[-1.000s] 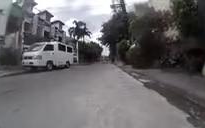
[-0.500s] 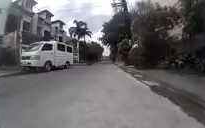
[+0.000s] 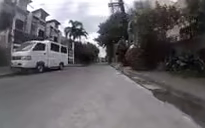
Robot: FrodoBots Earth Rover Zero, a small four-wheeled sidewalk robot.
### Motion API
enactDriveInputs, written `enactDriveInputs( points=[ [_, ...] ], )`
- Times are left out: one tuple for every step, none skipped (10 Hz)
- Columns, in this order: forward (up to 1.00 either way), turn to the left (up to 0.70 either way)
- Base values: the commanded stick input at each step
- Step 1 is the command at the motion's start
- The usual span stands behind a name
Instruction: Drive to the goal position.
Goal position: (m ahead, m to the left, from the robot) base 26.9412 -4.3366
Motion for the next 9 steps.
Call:
enactDriveInputs(
  points=[
    [0.7,0.0],
    [0.7,0.0],
    [0.7,0.0],
    [0.7,0.0],
    [0.7,0.0],
    [0.7,0.0],
    [0.7,-0.23],
    [0.7,-0.34],
    [0.7,-0.35]
  ],
)
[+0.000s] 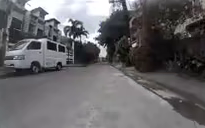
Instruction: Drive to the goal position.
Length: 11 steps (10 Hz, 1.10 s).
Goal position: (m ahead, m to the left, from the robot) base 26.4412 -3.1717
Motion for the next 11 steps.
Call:
enactDriveInputs(
  points=[
    [0.7,-0.25],
    [0.7,-0.08],
    [0.7,0.0],
    [0.7,0.0],
    [0.7,0.0],
    [0.7,0.0],
    [0.7,0.0],
    [0.7,0.0],
    [0.7,0.0],
    [0.7,0.0],
    [0.7,0.0]
  ],
)
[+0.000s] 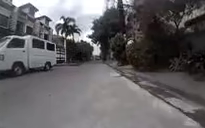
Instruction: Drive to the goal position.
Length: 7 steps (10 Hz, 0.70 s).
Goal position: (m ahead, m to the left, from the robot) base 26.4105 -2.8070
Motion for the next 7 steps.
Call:
enactDriveInputs(
  points=[
    [0.7,0.0],
    [0.7,0.0],
    [0.7,0.0],
    [0.7,0.0],
    [0.7,0.0],
    [0.7,0.0],
    [0.7,0.0]
  ],
)
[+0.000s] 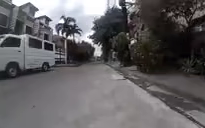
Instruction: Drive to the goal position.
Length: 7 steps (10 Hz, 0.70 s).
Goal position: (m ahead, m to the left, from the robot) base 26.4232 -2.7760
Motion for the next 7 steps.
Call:
enactDriveInputs(
  points=[
    [0.7,0.0],
    [0.7,0.0],
    [0.7,0.0],
    [0.7,0.0],
    [0.7,0.0],
    [0.7,0.0],
    [0.7,0.0]
  ],
)
